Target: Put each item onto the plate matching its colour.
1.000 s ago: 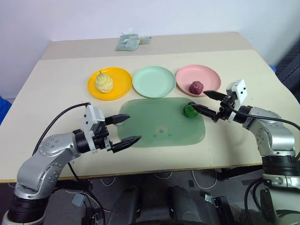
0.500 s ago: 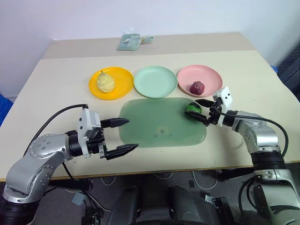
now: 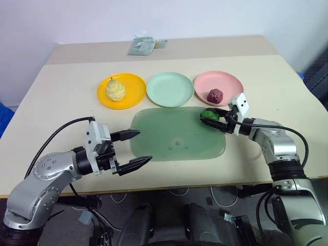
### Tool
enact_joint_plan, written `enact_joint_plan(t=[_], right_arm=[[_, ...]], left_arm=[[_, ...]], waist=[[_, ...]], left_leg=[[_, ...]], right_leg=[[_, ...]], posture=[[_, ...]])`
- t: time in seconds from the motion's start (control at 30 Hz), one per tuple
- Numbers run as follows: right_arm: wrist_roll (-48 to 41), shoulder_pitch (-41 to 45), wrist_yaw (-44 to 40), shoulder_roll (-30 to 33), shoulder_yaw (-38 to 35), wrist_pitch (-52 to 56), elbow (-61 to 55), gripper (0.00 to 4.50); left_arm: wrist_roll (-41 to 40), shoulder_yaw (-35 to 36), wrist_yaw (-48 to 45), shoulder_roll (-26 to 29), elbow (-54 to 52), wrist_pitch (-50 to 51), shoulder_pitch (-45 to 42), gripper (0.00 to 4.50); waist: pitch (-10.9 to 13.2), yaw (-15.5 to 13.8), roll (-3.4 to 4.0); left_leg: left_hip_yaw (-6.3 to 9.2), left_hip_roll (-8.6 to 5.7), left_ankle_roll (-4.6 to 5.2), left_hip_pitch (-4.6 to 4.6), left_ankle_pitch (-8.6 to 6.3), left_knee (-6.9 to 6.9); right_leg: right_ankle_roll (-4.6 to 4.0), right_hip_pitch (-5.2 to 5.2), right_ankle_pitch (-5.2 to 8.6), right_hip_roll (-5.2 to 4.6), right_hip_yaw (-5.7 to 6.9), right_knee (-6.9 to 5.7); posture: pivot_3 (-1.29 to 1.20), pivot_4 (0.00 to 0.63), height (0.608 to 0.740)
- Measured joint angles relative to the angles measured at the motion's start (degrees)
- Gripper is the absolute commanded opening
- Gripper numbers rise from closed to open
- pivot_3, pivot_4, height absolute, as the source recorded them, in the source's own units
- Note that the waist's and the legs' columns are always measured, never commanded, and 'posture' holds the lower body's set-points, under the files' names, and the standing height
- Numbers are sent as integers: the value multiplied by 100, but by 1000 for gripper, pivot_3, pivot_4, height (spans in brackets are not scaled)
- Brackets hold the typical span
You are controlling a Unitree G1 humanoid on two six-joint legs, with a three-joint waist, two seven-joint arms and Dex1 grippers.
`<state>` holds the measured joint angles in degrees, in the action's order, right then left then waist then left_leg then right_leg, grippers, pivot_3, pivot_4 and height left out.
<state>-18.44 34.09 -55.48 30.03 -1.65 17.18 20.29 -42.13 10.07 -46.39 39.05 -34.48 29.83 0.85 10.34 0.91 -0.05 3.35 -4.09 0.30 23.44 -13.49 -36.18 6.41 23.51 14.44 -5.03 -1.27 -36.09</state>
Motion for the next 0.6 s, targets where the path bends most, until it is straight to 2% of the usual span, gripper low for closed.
enact_joint_plan(t=[0.1,0.2,0.4,0.6], right_arm=[[-31,469,103,-303,34,5,-35,2766],[105,1257,391,-786,105,-308,397,2766],[755,2575,1141,-1589,220,-1671,3030,2766],[1198,3349,2220,-1922,86,-2680,5089,2766]], left_arm=[[81,21,342,-251,93,-7,38,4500],[299,24,819,-574,276,-14,32,4500],[686,-100,1565,-1120,327,-36,-97,4500],[905,-270,2153,-1490,-6,-34,-13,4500]], waist=[[0,16,1],[0,7,-1],[-4,-26,-8],[-3,26,-7]], left_leg=[[0,1,-1,0,1,0],[1,0,-3,0,2,-1],[0,-11,-7,0,4,-2],[0,-6,-30,0,17,8]], right_leg=[[1,2,0,3,0,-3],[1,3,-1,4,3,-4],[1,0,-2,5,10,-3],[1,9,-2,6,7,-6]], posture=[[0,150,740],[0,150,740],[0,150,740],[0,150,740]])
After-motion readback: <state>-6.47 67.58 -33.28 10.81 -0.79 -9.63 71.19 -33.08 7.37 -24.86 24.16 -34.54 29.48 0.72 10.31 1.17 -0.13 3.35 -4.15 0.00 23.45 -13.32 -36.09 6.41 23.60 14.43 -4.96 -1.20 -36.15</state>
